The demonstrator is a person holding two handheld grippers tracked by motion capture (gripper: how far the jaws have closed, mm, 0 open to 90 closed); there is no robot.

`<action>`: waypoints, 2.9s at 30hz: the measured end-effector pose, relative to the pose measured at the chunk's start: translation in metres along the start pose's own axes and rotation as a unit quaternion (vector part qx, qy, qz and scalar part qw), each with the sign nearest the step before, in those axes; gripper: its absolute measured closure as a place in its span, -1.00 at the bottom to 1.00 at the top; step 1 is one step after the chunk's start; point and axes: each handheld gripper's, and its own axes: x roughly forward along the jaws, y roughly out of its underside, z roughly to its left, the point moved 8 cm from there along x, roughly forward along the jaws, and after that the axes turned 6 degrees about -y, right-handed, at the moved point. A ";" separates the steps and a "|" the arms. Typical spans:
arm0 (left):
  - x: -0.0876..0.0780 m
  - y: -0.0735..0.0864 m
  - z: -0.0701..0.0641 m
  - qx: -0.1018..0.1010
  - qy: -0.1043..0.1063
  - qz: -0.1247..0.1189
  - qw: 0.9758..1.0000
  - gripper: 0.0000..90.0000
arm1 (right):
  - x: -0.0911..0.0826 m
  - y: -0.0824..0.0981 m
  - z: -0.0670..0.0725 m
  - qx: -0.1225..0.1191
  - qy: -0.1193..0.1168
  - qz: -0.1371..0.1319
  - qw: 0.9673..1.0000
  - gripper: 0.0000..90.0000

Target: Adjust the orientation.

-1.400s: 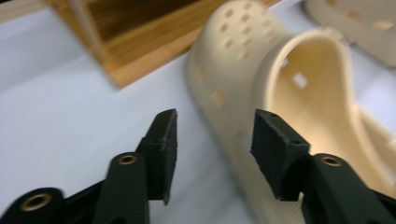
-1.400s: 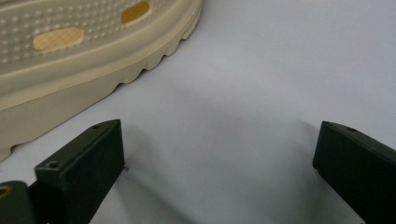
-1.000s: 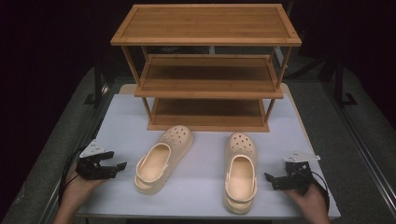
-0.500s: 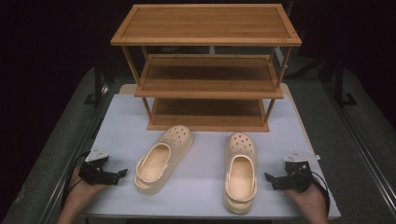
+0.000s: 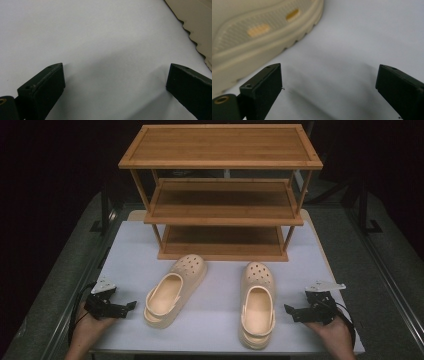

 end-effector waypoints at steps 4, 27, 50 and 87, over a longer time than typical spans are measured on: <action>0.000 0.000 0.000 0.000 0.001 0.000 1.000 -0.97 | -0.016 -0.012 0.011 0.005 -0.018 -0.019 1.000 -0.81; 0.000 0.000 0.000 0.000 0.002 0.001 1.000 -0.97 | -0.013 -0.060 0.069 -0.039 -0.110 -0.052 0.992 -0.26; 0.000 0.000 0.000 0.000 0.002 0.001 1.000 -0.97 | -0.006 -0.086 0.081 -0.090 -0.143 -0.087 0.982 0.66; 0.000 0.000 0.000 0.001 0.002 0.001 1.000 -0.97 | -0.022 -0.054 0.036 -0.067 -0.077 -0.035 0.994 0.45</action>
